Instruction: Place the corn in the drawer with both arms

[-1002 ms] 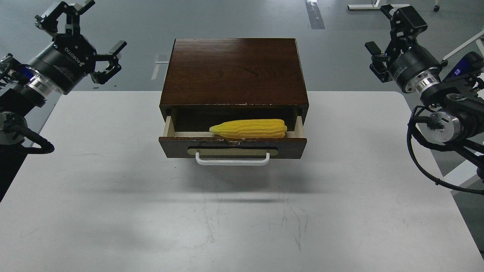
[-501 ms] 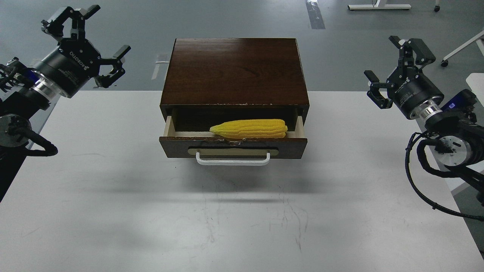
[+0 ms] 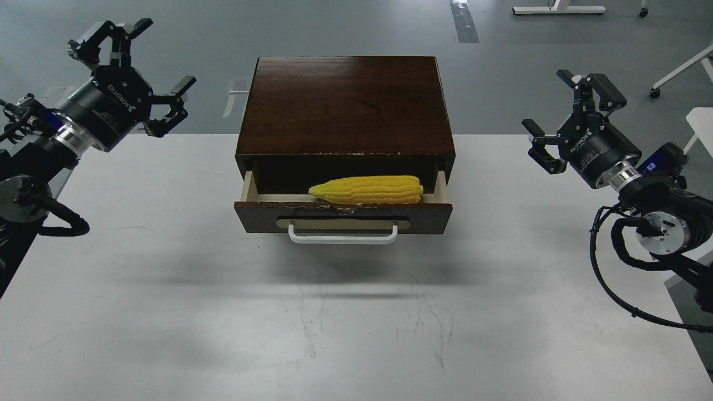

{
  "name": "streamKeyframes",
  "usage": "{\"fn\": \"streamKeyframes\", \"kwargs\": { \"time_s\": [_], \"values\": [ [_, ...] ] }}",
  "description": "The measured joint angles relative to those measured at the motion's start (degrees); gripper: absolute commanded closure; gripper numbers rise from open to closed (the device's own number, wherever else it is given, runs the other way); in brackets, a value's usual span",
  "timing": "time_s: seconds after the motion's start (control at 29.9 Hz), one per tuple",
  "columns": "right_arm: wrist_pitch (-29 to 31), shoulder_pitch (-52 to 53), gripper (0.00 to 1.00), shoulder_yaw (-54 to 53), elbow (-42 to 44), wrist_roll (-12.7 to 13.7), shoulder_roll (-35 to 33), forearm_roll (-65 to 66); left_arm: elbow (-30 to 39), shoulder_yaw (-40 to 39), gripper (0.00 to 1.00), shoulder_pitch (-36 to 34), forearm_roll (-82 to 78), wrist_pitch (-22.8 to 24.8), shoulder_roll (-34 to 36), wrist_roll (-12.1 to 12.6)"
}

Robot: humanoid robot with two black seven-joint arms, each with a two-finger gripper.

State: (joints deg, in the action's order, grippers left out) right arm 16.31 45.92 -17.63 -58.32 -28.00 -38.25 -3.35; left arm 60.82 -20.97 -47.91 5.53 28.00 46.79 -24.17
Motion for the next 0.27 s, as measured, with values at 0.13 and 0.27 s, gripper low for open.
{"fn": "streamKeyframes", "kwargs": {
  "time_s": [0.13, 0.27],
  "values": [
    [-0.06, 0.04, 0.00, -0.30, -0.11, 0.00, 0.09, 0.04, 0.00, -0.02, 0.02, 0.01, 0.00, 0.00, 0.01, 0.00],
    [-0.05, 0.08, 0.00, -0.31, -0.20, 0.00, 0.10, 0.05, 0.00, -0.03, 0.02, 0.01, 0.00, 0.00, 0.03, 0.00]
  ]
}}
